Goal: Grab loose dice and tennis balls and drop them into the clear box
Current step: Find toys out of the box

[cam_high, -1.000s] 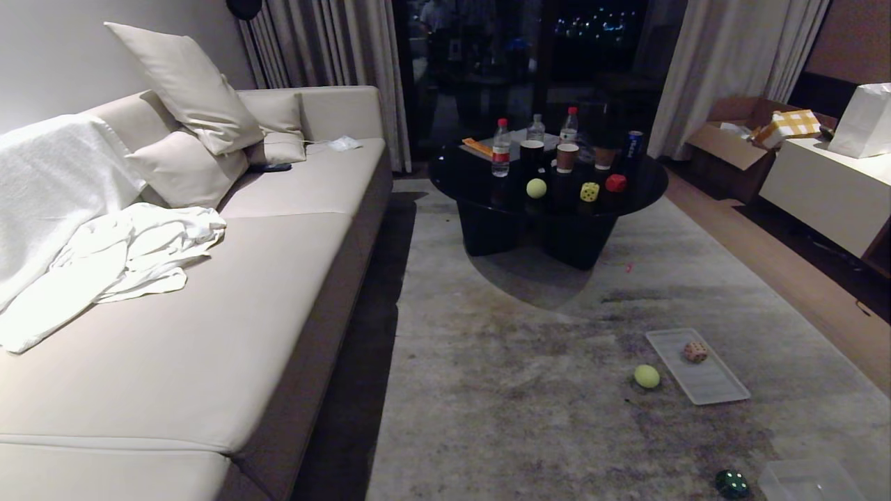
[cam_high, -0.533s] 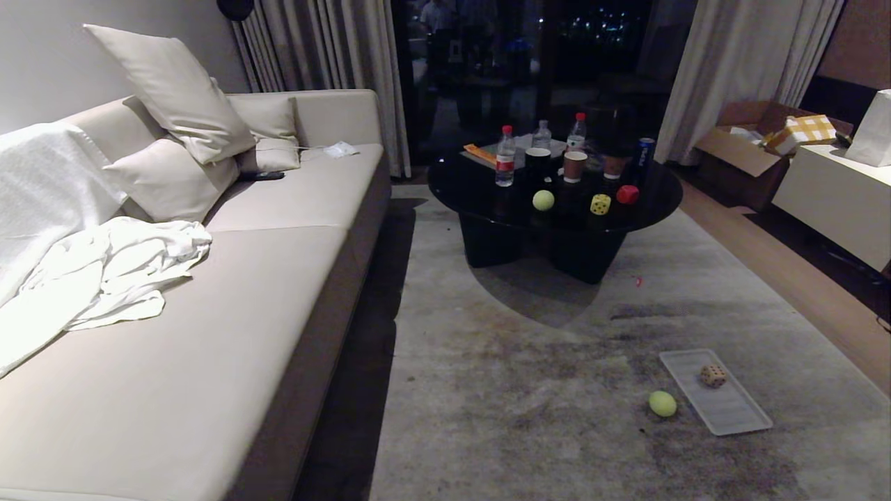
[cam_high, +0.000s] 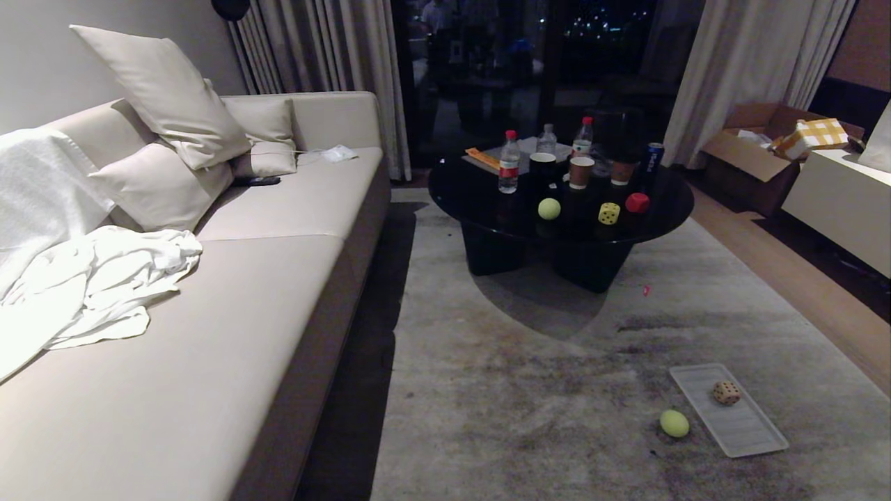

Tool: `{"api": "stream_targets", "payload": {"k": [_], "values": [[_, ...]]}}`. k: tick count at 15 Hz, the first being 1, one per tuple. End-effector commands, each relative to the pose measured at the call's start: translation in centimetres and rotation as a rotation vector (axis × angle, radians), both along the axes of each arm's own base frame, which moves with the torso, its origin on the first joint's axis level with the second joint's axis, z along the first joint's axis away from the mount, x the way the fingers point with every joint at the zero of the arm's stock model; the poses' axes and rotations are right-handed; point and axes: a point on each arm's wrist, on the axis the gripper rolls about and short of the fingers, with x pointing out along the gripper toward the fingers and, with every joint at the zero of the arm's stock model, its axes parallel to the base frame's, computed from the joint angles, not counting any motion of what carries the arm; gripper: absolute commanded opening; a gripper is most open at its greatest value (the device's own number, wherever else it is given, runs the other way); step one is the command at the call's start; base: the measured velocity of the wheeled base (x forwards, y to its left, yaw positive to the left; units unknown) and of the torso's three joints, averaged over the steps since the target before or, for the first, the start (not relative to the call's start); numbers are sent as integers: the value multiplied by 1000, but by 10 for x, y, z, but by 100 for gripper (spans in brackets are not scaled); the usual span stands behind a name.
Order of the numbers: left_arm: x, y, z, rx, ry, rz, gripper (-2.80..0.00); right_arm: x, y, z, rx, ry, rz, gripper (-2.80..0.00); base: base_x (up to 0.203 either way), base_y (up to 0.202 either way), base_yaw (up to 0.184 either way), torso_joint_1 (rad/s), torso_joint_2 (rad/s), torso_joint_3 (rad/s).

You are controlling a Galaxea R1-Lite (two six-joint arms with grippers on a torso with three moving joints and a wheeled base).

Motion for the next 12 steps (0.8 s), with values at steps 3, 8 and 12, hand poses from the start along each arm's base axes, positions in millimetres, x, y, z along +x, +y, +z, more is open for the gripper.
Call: {"api": "stream_targets", "payload": {"k": [3,8,12], "values": [[0,0,0,1,3,0,-280,0,0,0,0,1,-1,-280,3,4,-60,2,3,3],[0,0,0,1,3,-1,-280,0,0,0,-1,1,0,-280,1,10,-163,3,4,5],[0,0,0,3,3,-3,-280,0,0,0,-3,1,-1,-280,0,11,-164,2,3,0]]}}
